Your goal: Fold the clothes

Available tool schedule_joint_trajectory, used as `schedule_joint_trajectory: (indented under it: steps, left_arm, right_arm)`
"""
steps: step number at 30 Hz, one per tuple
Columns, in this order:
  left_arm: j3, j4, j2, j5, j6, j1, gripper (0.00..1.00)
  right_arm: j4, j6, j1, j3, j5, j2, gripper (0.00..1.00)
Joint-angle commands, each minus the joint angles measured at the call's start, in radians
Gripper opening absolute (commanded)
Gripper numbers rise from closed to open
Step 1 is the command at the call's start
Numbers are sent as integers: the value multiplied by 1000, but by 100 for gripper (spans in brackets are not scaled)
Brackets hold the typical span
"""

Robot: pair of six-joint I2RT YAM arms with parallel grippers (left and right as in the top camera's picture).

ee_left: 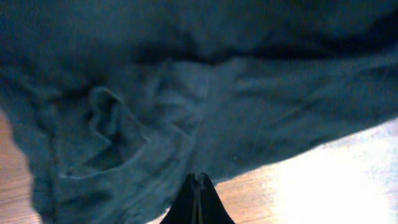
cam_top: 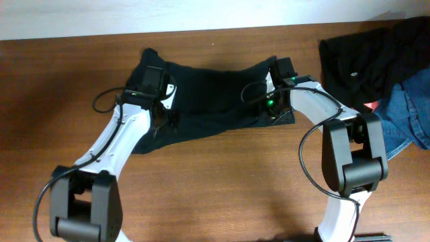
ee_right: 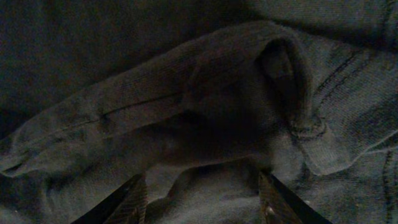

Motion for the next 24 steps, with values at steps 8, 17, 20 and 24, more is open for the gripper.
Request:
schedule_joint_trajectory:
  steps: [8,17,20,24]
  left_arm:
    - [-13,-15,80,-84,-10,0,1]
    - [-13,-19,117,-81,-10,0,1]
    - [-13,-12,136,-92,-10,0,1]
    - [-13,11,172,-119,-10,2,1]
  right_arm:
    - [8,-8,-10,-47,67,79,55]
    - [11,-8,-10,-47,67,79,55]
    - [11,-8,-10,-47,67,79,55]
    - [11,-8,-10,-47,68,79,55]
